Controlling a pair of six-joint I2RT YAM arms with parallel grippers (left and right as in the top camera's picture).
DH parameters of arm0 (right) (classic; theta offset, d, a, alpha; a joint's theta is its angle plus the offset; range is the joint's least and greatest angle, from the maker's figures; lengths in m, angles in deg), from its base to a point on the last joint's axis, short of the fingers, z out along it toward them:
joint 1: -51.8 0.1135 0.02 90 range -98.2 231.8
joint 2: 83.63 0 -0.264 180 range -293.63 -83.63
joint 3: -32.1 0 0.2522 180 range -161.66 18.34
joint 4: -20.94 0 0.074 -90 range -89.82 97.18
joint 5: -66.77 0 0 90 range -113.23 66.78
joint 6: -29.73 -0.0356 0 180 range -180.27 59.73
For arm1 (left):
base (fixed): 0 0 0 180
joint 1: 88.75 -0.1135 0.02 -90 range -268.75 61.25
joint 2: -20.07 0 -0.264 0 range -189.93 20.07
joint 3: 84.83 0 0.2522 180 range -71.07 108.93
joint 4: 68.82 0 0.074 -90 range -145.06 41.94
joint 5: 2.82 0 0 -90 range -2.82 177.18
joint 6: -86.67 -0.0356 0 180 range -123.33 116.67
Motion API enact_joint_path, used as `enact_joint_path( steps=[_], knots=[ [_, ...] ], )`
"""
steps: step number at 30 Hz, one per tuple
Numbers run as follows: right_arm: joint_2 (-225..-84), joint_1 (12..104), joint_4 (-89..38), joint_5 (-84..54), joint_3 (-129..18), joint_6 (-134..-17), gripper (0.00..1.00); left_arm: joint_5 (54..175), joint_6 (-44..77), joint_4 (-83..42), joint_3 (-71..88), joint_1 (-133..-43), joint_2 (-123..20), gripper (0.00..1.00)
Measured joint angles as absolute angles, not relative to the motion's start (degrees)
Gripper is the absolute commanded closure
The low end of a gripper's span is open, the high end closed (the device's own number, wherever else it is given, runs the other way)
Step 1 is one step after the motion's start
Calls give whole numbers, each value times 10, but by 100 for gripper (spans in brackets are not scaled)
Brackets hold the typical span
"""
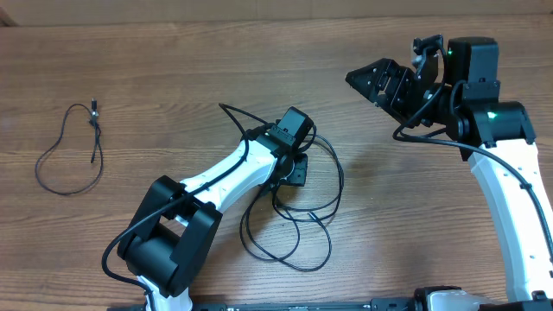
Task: Untangle cables
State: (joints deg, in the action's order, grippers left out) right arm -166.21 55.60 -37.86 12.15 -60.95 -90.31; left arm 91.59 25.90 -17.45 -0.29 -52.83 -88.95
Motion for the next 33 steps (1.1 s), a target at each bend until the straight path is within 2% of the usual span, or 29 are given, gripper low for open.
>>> enact_joint_path(
  steps=[3, 11, 33],
  knots=[
    [-1662, 556, -397, 114, -609, -903, 0, 915, 261, -177, -3, -528, -889, 74],
    [-1683, 565, -435, 105, -608, -902, 0, 914, 262, -179, -3, -528, -889, 81],
    [-1705, 571, -452, 75, -590, -902, 0, 911, 262, -179, -3, -528, -889, 82]
  ],
)
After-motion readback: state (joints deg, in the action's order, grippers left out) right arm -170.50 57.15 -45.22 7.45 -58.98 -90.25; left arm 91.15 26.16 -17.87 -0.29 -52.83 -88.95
